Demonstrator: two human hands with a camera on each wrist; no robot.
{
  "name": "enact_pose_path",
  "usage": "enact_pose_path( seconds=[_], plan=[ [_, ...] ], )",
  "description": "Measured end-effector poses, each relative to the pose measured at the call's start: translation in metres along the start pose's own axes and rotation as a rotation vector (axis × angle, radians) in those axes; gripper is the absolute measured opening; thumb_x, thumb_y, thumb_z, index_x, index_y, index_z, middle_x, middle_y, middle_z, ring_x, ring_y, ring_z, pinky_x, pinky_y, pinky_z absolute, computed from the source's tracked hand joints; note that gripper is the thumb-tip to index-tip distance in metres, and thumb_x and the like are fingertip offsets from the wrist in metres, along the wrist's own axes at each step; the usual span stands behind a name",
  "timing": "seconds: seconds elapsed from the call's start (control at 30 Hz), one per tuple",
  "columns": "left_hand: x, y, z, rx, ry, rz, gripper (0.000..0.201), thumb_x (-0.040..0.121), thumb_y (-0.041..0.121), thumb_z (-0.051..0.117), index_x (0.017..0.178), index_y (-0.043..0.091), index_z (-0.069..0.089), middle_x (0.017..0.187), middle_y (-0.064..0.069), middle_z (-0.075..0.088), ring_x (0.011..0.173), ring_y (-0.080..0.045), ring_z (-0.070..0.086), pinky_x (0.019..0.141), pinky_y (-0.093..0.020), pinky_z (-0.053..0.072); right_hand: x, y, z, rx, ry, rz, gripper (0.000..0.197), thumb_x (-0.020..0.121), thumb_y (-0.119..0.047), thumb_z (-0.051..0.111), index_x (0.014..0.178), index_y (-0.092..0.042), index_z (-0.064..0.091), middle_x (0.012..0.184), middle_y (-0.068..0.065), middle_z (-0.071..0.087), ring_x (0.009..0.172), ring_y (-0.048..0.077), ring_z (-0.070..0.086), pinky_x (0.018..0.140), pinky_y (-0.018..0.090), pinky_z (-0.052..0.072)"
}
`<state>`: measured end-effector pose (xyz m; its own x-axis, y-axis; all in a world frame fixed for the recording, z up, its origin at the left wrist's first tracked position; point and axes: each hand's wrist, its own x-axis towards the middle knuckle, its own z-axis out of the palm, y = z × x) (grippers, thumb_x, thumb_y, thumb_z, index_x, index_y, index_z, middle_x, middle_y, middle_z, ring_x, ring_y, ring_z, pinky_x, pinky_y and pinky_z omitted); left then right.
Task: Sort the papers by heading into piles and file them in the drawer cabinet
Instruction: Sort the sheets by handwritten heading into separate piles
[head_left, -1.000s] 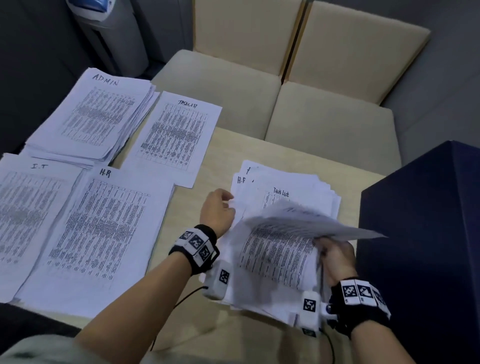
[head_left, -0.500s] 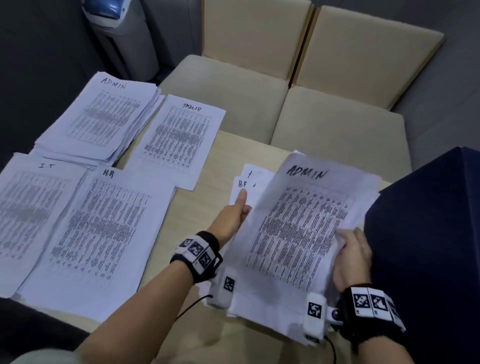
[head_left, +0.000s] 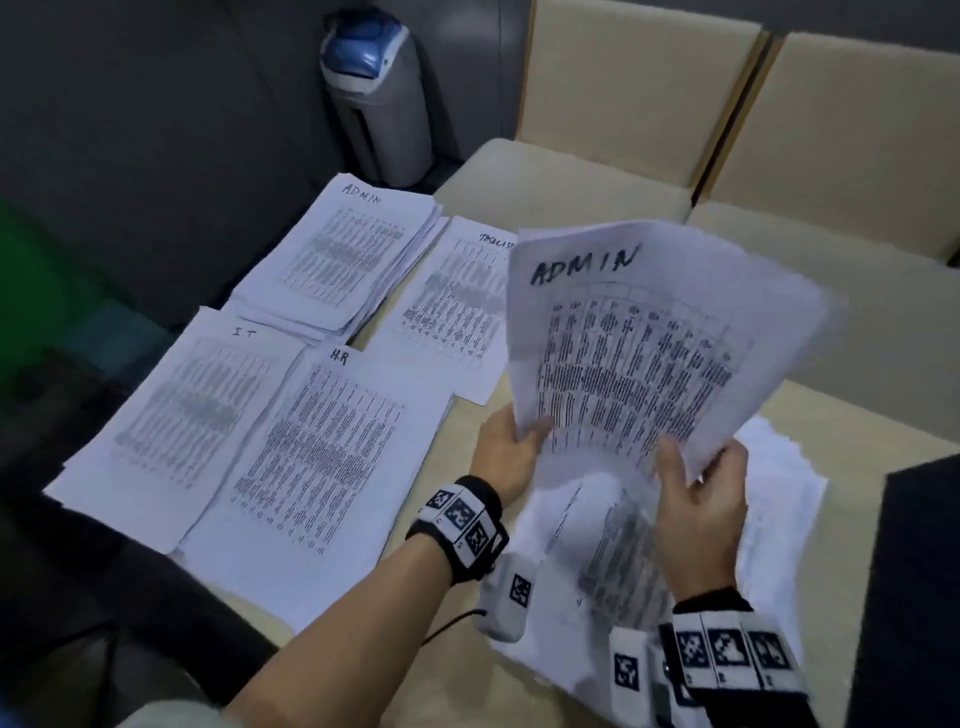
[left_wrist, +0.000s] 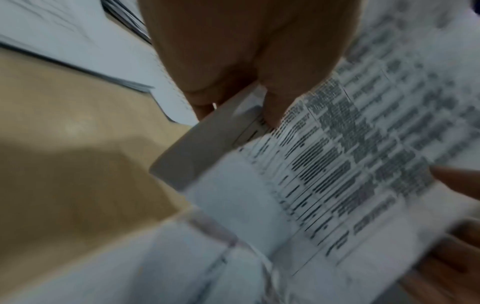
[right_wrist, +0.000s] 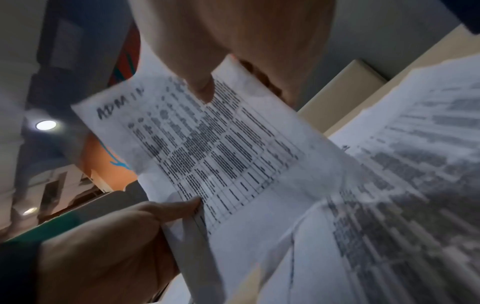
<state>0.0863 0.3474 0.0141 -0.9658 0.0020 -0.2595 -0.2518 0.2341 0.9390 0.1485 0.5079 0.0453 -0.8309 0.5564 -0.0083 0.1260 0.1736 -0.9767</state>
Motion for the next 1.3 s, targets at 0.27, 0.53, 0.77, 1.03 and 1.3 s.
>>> enact_pose_path(
  seconds=[0.27, 0.53, 0.77, 1.03, 1.3],
  plan=[
    [0.047, 0.006, -0.162, -0.060, 0.263, -0.080, 0.016, 0.095, 0.018, 0.062, 0.104, 0.005, 0.065, 0.088, -0.003, 0.071, 0.082, -0.025, 0.070, 0.064, -0.028, 0.057, -0.016, 0.019, 0.085, -0.144, -0.300, 0.169, 0.018, 0.093, -0.026, 0.066, 0.105, -0.016, 0.058, 0.105, -0.001, 0.066, 0.099, 0.017, 0.062, 0.085, 0.024, 0.046],
    [0.178, 0.018, -0.378, 0.203, 0.326, -0.174, 0.024, 0.084, 0.020, 0.075, 0.084, -0.003, 0.067, 0.074, -0.010, 0.062, 0.060, -0.021, 0.059, 0.063, -0.034, 0.048, -0.040, 0.071, 0.151, -0.676, -0.726, 0.186, 0.021, 0.076, -0.030, 0.082, 0.069, -0.023, 0.064, 0.076, -0.001, 0.063, 0.070, 0.005, 0.060, 0.071, 0.030, 0.048],
    [0.301, -0.010, -0.435, 0.566, 0.160, -0.215, 0.031, 0.083, 0.033, 0.075, 0.091, 0.004, 0.071, 0.074, -0.005, 0.064, 0.063, -0.020, 0.058, 0.059, -0.026, 0.044, -0.045, 0.083, 0.166, -0.822, -0.639, 0.010, 0.044, 0.047, -0.047, 0.079, 0.056, -0.028, 0.040, 0.055, -0.006, 0.037, 0.057, 0.005, 0.049, 0.058, 0.022, 0.040],
    [0.334, -0.051, -0.418, 0.893, 0.249, -0.366, 0.073, 0.072, 0.036, 0.080, 0.127, 0.003, 0.044, 0.131, -0.016, 0.048, 0.117, -0.035, 0.052, 0.095, -0.045, 0.048, -0.045, 0.082, 0.171, -0.851, -0.620, 0.059, 0.053, 0.044, -0.034, 0.093, 0.068, -0.028, 0.046, 0.057, -0.004, 0.039, 0.050, 0.005, 0.049, 0.056, 0.020, 0.042],
    [0.274, 0.010, -0.369, 0.530, 0.309, 0.007, 0.032, 0.086, 0.033, 0.068, 0.109, 0.012, 0.058, 0.099, 0.002, 0.062, 0.095, -0.019, 0.061, 0.086, -0.034, 0.050, -0.040, 0.046, 0.178, -0.578, -0.656, 0.370, 0.022, 0.076, -0.030, 0.083, 0.070, -0.019, 0.065, 0.073, 0.006, 0.063, 0.061, 0.014, 0.061, 0.067, 0.029, 0.049]
  ],
)
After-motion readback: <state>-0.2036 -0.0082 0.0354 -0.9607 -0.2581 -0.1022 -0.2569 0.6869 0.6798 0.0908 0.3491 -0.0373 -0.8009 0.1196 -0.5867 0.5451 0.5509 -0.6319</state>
